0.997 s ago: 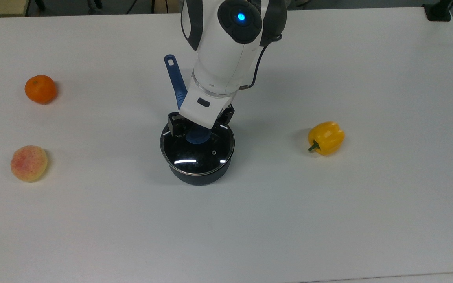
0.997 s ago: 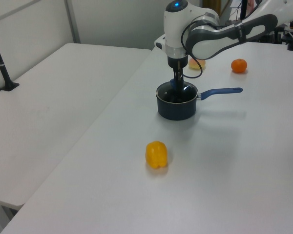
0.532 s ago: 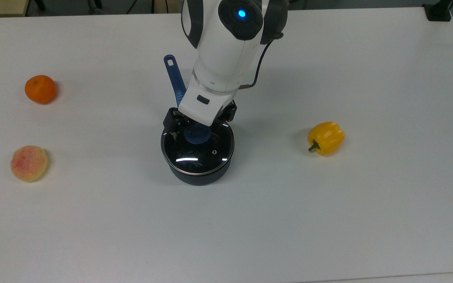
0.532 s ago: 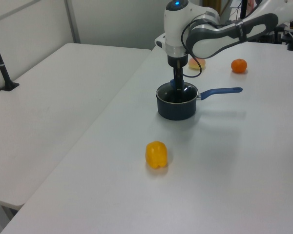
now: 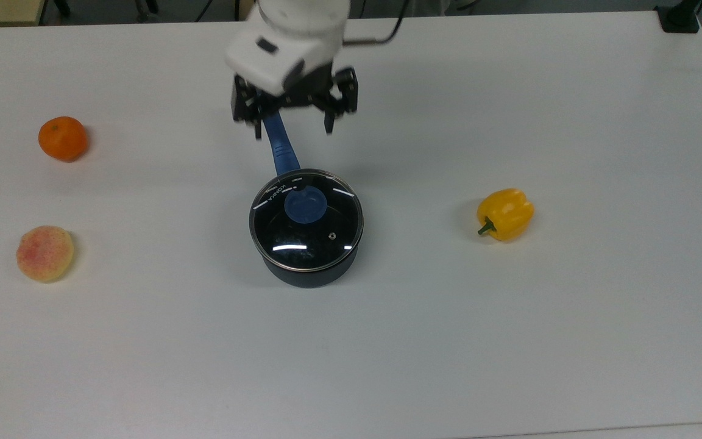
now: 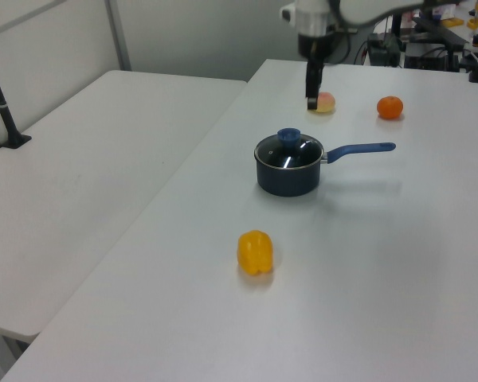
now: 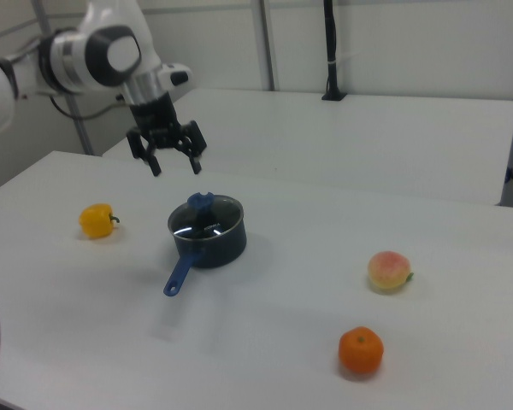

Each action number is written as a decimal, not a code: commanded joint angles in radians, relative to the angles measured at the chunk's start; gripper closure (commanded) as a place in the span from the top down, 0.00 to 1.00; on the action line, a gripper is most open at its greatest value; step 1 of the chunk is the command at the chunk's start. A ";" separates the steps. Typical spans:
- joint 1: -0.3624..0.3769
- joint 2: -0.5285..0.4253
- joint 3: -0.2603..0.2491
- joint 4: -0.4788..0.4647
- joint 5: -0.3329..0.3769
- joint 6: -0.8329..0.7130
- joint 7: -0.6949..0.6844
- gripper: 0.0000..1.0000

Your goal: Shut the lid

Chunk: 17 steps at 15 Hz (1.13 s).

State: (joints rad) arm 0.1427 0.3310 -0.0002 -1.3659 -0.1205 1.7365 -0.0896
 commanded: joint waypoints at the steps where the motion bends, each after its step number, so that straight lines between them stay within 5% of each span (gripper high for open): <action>1: -0.017 -0.177 -0.001 -0.105 0.073 -0.104 0.019 1.00; 4: -0.034 -0.320 -0.012 -0.192 0.151 -0.150 0.157 1.00; 10: -0.011 -0.461 -0.011 -0.324 0.157 -0.161 0.202 1.00; 17: -0.002 -0.437 -0.036 -0.357 0.147 -0.026 0.054 1.00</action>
State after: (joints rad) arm 0.1332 -0.1003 -0.0049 -1.6927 0.0209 1.6727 0.0360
